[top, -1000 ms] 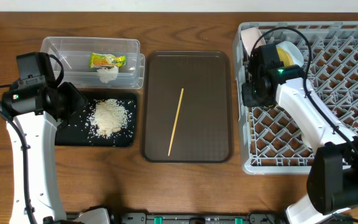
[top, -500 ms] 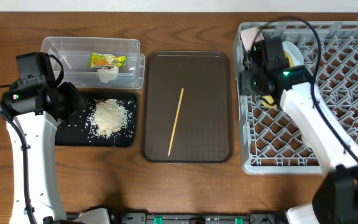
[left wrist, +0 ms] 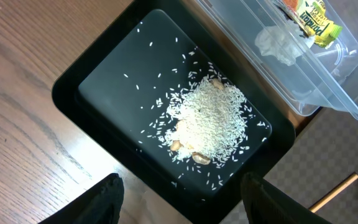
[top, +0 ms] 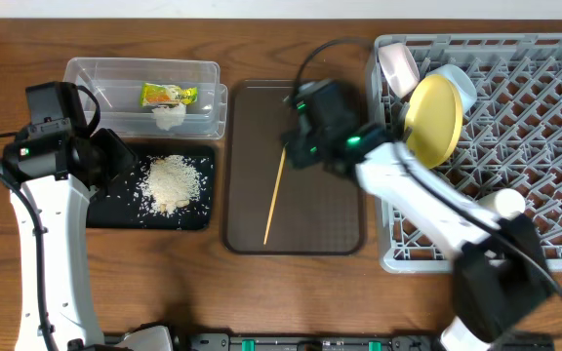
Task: Sort waste into correct bins and load items into the dishwasher rack
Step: 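Reach the right gripper back to the remaining chopstick and grasp it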
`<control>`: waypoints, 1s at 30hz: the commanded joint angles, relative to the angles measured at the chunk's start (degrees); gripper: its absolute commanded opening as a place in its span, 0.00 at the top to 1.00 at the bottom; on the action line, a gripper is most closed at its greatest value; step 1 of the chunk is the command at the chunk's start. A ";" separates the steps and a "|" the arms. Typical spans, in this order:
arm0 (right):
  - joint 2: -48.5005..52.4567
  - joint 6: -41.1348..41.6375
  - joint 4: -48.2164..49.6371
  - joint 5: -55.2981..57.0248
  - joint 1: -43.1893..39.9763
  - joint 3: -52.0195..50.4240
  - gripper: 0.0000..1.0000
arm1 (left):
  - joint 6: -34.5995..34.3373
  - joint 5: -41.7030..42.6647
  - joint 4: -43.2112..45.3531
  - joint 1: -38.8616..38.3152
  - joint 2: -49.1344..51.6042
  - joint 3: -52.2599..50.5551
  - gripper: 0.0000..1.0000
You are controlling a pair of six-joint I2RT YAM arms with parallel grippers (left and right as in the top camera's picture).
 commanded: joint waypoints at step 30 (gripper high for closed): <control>14.38 12.87 -5.20 8.00 4.96 0.39 0.91 | -0.52 -0.09 -0.17 0.24 -0.09 0.39 0.36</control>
